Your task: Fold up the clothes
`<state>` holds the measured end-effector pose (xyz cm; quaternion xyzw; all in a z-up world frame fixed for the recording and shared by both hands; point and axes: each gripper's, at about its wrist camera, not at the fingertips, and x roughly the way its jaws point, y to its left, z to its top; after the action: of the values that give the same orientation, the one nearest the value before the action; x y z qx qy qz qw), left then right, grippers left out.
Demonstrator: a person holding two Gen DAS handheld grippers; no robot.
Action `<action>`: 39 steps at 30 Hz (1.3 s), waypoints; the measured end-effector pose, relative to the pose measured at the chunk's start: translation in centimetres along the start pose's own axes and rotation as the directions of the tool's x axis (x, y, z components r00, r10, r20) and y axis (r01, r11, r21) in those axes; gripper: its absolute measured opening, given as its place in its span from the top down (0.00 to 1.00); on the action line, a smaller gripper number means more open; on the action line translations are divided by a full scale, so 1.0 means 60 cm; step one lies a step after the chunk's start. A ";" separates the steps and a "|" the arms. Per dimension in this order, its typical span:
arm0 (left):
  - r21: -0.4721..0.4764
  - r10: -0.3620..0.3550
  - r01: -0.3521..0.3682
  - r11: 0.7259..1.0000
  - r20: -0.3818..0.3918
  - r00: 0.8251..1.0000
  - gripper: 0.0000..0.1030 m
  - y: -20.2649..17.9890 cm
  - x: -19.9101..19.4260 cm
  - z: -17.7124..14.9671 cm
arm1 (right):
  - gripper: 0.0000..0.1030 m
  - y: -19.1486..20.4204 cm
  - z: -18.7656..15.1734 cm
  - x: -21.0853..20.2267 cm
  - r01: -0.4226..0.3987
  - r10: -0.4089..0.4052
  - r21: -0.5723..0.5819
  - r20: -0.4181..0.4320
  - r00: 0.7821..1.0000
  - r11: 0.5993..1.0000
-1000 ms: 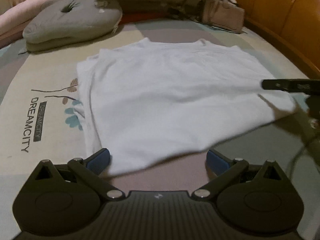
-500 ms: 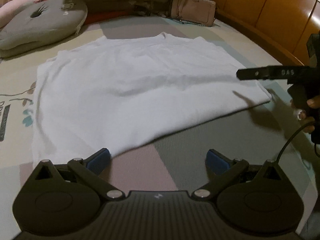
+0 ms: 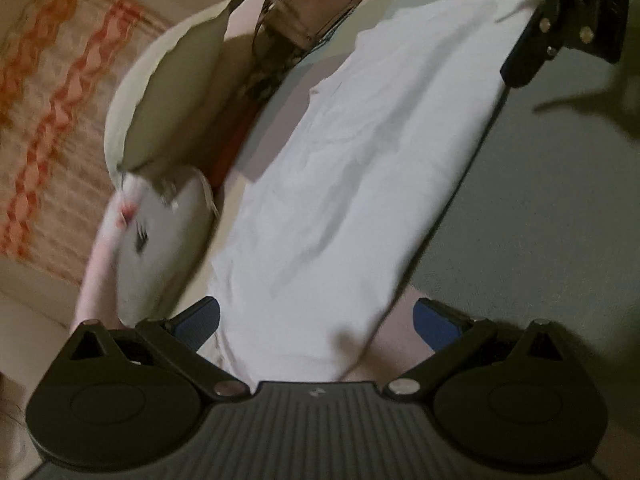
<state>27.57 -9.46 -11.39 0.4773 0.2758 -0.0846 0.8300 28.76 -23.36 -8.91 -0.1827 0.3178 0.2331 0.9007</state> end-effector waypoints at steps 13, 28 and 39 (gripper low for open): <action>0.255 0.048 -0.098 0.962 0.197 0.979 0.00 -0.042 0.031 0.066 | 0.00 0.004 -0.005 0.029 -0.019 0.019 0.009 -0.047 0.999 1.000; 0.185 0.083 -0.123 0.975 0.207 0.975 0.01 -0.007 0.045 0.016 | 0.00 0.127 0.056 0.094 0.084 -0.091 -0.292 -0.012 0.996 0.953; 0.042 0.005 -0.014 0.999 0.220 0.975 0.00 0.037 0.070 -0.036 | 0.00 0.040 0.034 0.092 0.231 -0.264 -0.337 -0.053 0.963 0.913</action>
<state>31.17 -5.96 -12.84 0.4841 0.1779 -0.1389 0.8454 32.29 -18.72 -11.48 -0.3796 0.2924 0.1575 0.8635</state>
